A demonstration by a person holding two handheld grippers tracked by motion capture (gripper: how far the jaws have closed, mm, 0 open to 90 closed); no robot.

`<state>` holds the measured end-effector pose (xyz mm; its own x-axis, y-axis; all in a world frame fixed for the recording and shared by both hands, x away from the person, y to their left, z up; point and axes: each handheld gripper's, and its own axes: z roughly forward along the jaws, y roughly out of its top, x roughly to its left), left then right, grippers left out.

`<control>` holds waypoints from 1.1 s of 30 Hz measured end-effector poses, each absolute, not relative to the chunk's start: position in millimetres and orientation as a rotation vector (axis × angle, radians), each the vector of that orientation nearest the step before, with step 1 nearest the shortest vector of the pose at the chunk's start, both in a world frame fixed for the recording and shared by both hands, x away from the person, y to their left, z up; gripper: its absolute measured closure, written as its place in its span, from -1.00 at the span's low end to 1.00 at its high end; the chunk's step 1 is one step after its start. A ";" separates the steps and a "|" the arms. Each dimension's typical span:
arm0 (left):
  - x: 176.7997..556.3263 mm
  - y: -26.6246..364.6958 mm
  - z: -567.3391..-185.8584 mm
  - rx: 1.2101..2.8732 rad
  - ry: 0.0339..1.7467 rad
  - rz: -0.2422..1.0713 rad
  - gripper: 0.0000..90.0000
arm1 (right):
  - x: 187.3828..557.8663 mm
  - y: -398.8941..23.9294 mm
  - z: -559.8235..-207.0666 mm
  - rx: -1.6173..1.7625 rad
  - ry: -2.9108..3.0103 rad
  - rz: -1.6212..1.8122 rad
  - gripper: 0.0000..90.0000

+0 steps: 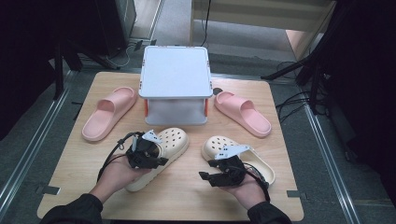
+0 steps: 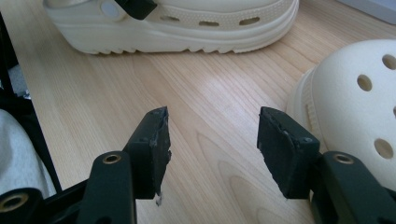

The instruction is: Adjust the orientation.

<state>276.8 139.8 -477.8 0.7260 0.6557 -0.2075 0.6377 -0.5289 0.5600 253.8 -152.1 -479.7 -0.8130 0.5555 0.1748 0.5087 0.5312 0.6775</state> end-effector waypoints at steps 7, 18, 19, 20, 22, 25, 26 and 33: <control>268.4 156.3 -461.1 2.272 0.944 0.045 0.44 | 256.3 -150.2 -479.1 0.956 2.668 1.203 0.00; 259.5 197.8 -446.9 2.209 1.014 0.105 0.81 | 264.0 -126.0 -480.4 0.932 2.658 1.267 0.32; 259.4 201.4 -447.9 2.203 1.030 0.109 0.84 | 264.6 -122.3 -480.7 0.913 2.661 1.261 0.37; 259.4 205.0 -449.2 2.206 1.041 0.110 0.87 | 265.4 -118.8 -481.1 0.899 2.665 1.259 0.44; 259.3 211.3 -452.5 2.202 1.072 0.120 0.90 | 267.4 -112.6 -481.6 0.891 2.672 1.257 0.56; 258.5 220.4 -456.9 2.193 1.114 0.139 0.91 | 271.6 -104.6 -482.4 0.901 2.673 1.252 0.77; 258.1 222.7 -457.8 2.190 1.124 0.149 0.91 | 273.6 -100.8 -483.2 0.902 2.677 1.252 0.82; 258.0 239.3 -479.0 2.186 1.214 0.164 0.91 | 282.6 -74.3 -491.6 0.881 2.727 1.226 0.96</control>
